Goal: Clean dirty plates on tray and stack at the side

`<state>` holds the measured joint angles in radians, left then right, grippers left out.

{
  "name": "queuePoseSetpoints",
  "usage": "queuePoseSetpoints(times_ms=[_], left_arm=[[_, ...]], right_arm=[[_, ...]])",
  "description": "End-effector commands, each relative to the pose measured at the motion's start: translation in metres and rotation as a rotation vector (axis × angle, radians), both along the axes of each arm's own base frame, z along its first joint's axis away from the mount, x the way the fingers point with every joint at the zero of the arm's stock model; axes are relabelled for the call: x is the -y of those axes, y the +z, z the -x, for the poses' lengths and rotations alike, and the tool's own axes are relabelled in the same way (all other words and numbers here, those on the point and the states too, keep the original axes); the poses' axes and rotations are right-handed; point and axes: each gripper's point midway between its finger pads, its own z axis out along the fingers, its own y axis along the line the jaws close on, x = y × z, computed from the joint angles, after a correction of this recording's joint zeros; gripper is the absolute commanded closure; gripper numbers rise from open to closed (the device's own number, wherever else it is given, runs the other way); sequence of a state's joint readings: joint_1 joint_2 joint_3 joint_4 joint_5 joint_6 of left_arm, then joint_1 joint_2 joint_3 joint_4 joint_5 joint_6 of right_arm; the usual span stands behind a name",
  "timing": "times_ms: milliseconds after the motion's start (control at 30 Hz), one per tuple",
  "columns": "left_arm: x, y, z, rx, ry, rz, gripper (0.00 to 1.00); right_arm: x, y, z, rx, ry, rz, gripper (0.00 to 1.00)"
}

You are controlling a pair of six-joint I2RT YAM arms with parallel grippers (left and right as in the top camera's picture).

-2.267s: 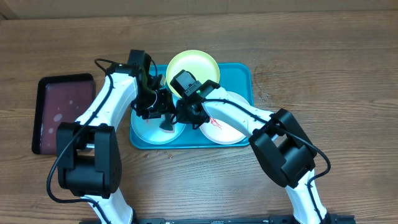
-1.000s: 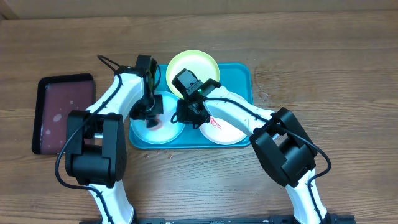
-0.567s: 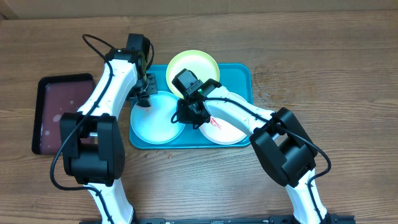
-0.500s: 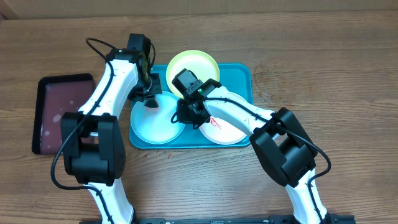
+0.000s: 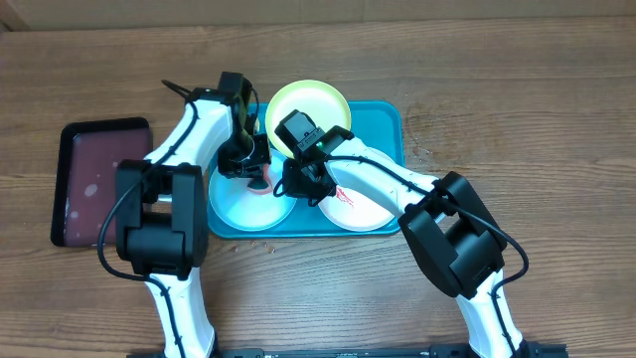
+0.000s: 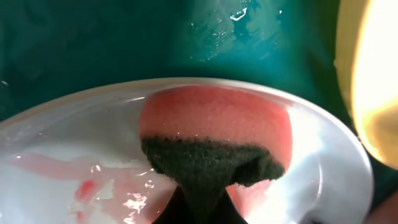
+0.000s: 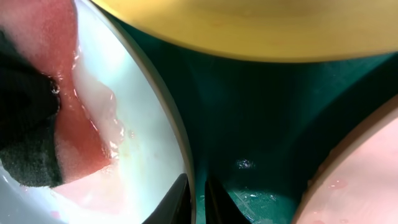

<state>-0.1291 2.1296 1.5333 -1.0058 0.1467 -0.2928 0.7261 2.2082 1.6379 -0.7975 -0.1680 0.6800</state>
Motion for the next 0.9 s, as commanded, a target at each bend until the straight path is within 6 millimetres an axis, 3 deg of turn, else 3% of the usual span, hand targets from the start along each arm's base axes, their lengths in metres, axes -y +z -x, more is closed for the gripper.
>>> queuePoseSetpoints(times_ms=[0, 133, 333, 433, 533, 633, 700, 867], left_arm=[[-0.069, -0.027, 0.023, -0.104, 0.003, -0.387, 0.96], [-0.100, -0.013, 0.026, -0.102, 0.048, -0.586, 0.96], [-0.092, -0.011, 0.022, -0.097, 0.058, -0.539, 0.96], [-0.069, -0.013, 0.019, -0.104, 0.065, -0.399, 0.96], [-0.008, -0.015, 0.022, -0.136, -0.002, -0.038, 0.96], [0.048, -0.003, 0.031, -0.135, -0.176, 0.281, 0.96], [0.056, -0.002, 0.040, -0.157, -0.208, 0.298, 0.96], [0.055, -0.010, 0.057, -0.208, -0.229, 0.243, 0.96]], right_arm=[[0.004, -0.005, -0.006, 0.004, -0.010, 0.015, 0.89], [0.004, -0.005, -0.006, 0.006, -0.010, 0.014, 0.89], [0.004, -0.005, -0.006, 0.006, -0.011, 0.013, 0.89], [0.003, -0.005, -0.007, 0.009, -0.010, 0.011, 0.89], [0.002, -0.004, -0.008, 0.015, -0.011, 0.006, 0.89], [0.001, -0.004, -0.009, 0.019, -0.011, 0.002, 0.89], [0.000, -0.004, -0.010, 0.021, -0.011, 0.000, 0.89], [0.000, -0.004, -0.011, 0.024, -0.011, -0.003, 0.89]])
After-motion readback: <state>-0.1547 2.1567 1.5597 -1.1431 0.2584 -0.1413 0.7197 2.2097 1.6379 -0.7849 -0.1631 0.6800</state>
